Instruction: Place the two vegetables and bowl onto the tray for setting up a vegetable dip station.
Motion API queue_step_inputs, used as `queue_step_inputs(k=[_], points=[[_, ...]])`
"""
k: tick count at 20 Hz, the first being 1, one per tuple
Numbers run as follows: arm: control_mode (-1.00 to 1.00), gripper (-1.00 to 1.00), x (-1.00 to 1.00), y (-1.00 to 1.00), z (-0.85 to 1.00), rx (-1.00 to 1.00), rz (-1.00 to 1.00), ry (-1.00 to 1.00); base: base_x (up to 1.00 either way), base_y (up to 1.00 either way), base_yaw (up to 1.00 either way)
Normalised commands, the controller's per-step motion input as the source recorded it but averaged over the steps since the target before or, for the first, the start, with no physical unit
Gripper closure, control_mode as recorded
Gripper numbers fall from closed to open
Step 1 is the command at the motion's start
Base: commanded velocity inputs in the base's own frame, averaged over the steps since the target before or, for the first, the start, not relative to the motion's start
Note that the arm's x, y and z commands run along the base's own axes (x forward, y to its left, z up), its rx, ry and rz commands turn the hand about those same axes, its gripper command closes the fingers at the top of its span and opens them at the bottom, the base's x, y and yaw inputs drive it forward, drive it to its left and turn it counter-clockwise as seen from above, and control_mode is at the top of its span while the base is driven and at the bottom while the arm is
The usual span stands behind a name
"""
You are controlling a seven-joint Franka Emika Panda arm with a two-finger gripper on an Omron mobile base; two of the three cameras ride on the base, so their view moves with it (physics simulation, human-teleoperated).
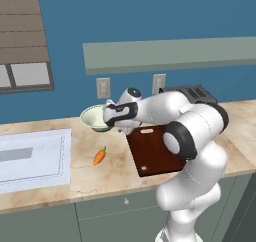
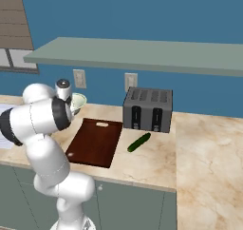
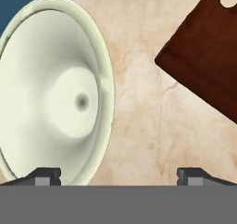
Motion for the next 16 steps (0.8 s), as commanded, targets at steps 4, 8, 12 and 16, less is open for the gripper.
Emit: queue_step_inputs(k=[4, 8, 12, 16], points=[[-1.00, -1.00, 0.27, 0.04, -0.18, 0.00, 0.00, 0.00, 0.00, 0.00, 0.00], [-1.00, -1.00, 0.28, 0.05, -0.14, 0.00, 0.00, 0.00, 0.00, 0.00, 0.00], [-1.00, -1.00, 0.28, 0.06, -0.11, 0.00, 0.00, 0.00, 0.00, 0.00, 0.00], [-1.00, -1.00, 0.27, 0.11, -0.11, 0.00, 0.00, 0.00, 0.00, 0.00, 0.00]])
